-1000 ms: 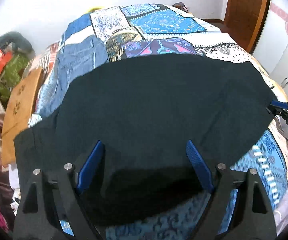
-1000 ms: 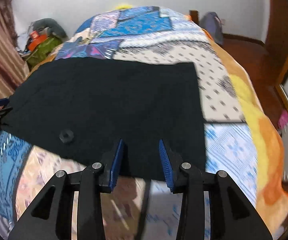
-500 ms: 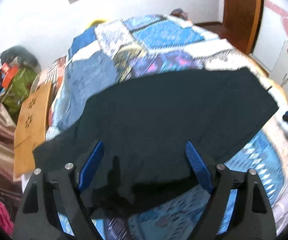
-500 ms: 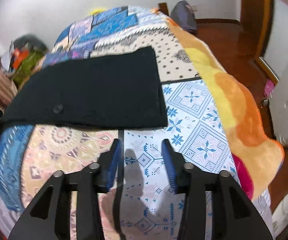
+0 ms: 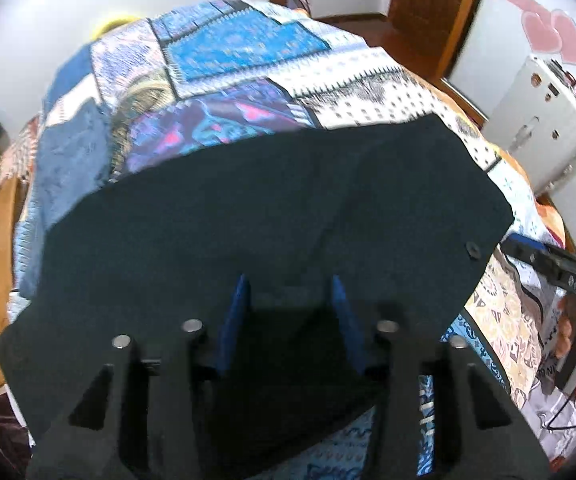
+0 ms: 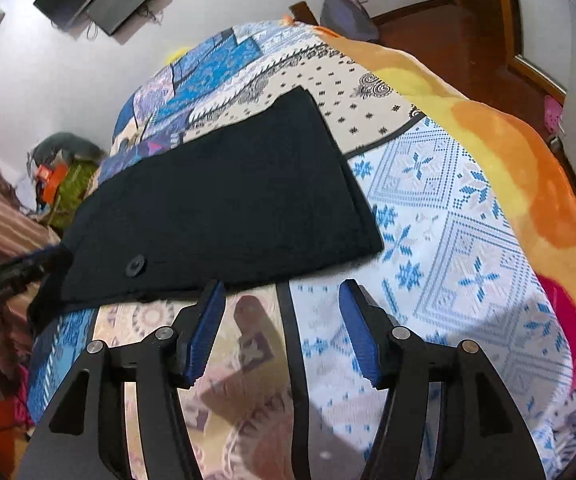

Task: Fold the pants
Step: 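Grasp the trousers' folded edge with the right gripper and lift it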

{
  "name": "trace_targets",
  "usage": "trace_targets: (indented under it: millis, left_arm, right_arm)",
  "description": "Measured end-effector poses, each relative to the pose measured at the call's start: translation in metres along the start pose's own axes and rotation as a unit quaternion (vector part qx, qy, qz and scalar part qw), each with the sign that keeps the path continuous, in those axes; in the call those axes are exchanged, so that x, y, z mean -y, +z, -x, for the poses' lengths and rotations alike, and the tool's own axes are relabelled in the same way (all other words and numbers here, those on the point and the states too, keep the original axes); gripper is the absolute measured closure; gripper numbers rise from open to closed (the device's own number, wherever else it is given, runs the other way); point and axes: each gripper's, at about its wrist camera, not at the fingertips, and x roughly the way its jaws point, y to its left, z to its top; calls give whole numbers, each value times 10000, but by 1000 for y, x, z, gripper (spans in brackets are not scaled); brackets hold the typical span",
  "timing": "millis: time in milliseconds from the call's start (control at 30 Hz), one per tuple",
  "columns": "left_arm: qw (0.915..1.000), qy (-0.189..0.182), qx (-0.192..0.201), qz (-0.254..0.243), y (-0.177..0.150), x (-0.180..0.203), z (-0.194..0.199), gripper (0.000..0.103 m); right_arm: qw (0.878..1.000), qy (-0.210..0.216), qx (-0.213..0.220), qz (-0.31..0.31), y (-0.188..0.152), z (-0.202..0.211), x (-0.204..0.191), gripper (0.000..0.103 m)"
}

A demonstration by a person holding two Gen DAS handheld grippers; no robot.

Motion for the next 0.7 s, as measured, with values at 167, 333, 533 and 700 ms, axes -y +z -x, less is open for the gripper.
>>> trace_targets:
  millis: [167,333,533,700]
  left_arm:
    - [9999,-3,112,-48,3,5,-5,60]
    - [9998,-5,183,-44,4,5,-7,60]
    - [9998,14,221,-25,6,6,-7,60]
    - [9995,-133,215,186,7,-1,2,59]
  right_arm:
    - [9978,144,468,-440,2,0,10,48]
    - [9973,-32,683,-285,9,-2,5,57]
    - [9977,118,675,-10,18,0,-5,92]
    - [9943,284,974,335,32,20,-27,93]
